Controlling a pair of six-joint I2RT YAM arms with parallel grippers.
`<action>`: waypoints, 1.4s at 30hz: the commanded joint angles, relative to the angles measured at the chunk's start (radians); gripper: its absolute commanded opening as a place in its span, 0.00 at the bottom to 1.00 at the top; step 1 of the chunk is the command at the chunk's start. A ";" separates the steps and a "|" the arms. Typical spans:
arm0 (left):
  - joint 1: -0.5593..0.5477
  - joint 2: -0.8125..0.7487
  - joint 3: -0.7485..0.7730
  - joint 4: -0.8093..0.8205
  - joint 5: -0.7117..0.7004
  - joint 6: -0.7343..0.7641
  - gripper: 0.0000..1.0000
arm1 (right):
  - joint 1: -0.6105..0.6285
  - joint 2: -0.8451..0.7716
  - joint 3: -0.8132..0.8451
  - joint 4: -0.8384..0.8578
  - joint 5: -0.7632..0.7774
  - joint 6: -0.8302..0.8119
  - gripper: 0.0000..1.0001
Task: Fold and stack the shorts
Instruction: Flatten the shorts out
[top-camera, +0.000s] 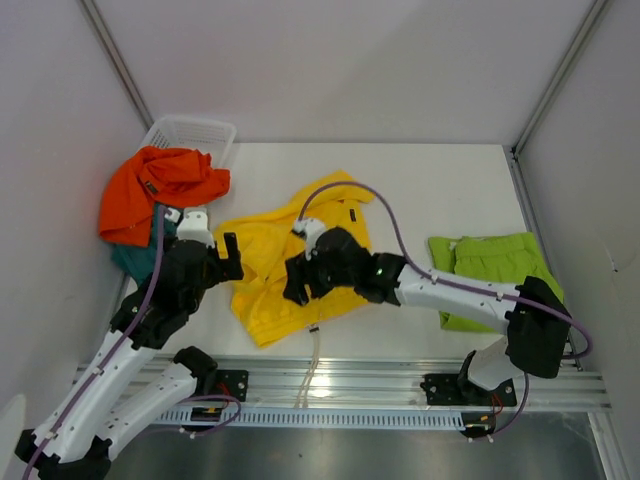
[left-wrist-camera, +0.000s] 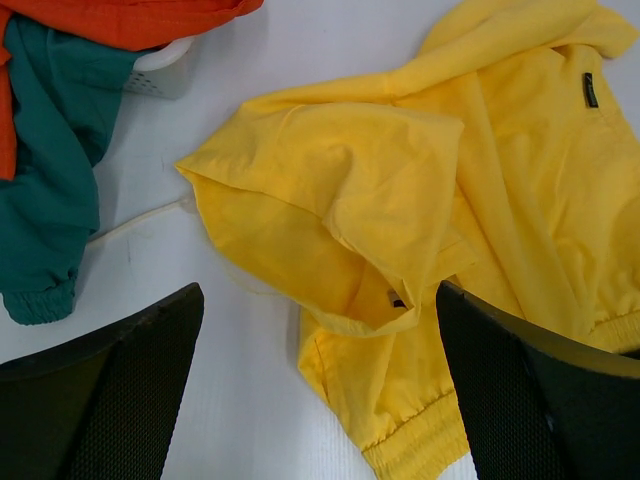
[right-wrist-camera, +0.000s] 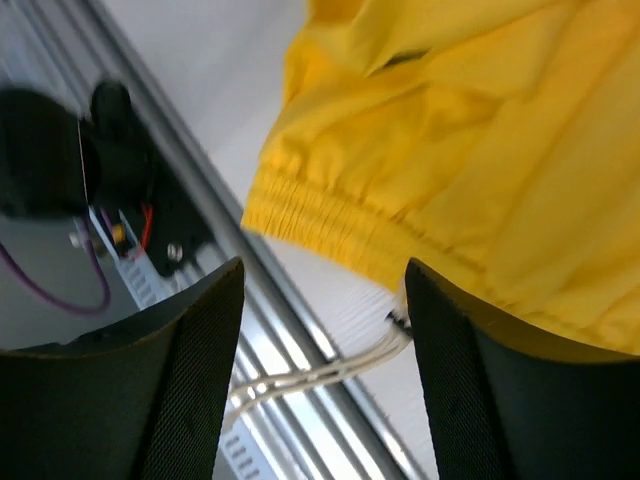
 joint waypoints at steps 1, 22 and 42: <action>0.023 0.005 -0.002 0.015 0.023 0.000 0.99 | 0.176 -0.005 -0.039 0.030 0.228 -0.084 0.66; 0.187 0.016 0.022 -0.021 0.005 -0.081 0.99 | 0.528 0.391 0.185 0.022 0.735 -0.148 0.57; 0.417 0.134 0.016 0.016 0.195 -0.050 0.99 | 0.500 0.483 0.175 0.180 0.664 -0.217 0.60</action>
